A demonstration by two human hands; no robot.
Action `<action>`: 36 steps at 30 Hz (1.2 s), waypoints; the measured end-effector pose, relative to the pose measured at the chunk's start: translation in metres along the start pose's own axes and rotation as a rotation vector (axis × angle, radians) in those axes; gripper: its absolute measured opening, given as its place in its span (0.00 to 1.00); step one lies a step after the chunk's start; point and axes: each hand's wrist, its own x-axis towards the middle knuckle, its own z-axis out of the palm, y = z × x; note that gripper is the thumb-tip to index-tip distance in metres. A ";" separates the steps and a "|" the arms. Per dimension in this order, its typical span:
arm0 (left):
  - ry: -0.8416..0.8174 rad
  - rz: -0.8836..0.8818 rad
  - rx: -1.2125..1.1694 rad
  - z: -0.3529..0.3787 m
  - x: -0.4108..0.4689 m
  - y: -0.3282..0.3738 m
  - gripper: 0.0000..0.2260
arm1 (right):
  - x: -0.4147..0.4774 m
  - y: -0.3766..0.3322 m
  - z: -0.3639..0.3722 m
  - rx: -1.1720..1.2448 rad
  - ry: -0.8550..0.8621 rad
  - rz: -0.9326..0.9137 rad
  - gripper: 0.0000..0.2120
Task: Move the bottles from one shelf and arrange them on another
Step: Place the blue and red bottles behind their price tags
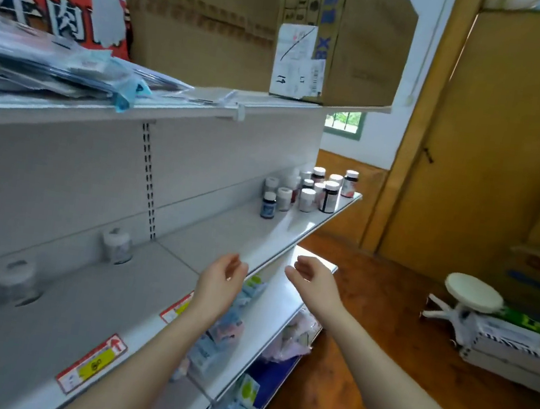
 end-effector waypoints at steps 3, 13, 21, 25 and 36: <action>-0.024 0.008 0.013 0.034 0.039 0.000 0.16 | 0.039 0.022 -0.017 0.005 0.022 0.002 0.19; -0.084 0.020 0.058 0.142 0.208 0.005 0.17 | 0.212 0.069 -0.067 -0.010 0.056 0.008 0.20; -0.111 -0.030 0.067 0.223 0.297 0.015 0.17 | 0.322 0.115 -0.100 0.007 0.056 0.060 0.21; 0.042 -0.109 0.092 0.252 0.341 -0.002 0.16 | 0.398 0.136 -0.091 0.020 -0.107 0.048 0.21; 0.343 -0.409 0.114 0.251 0.366 -0.039 0.14 | 0.480 0.153 -0.022 -0.010 -0.467 -0.016 0.17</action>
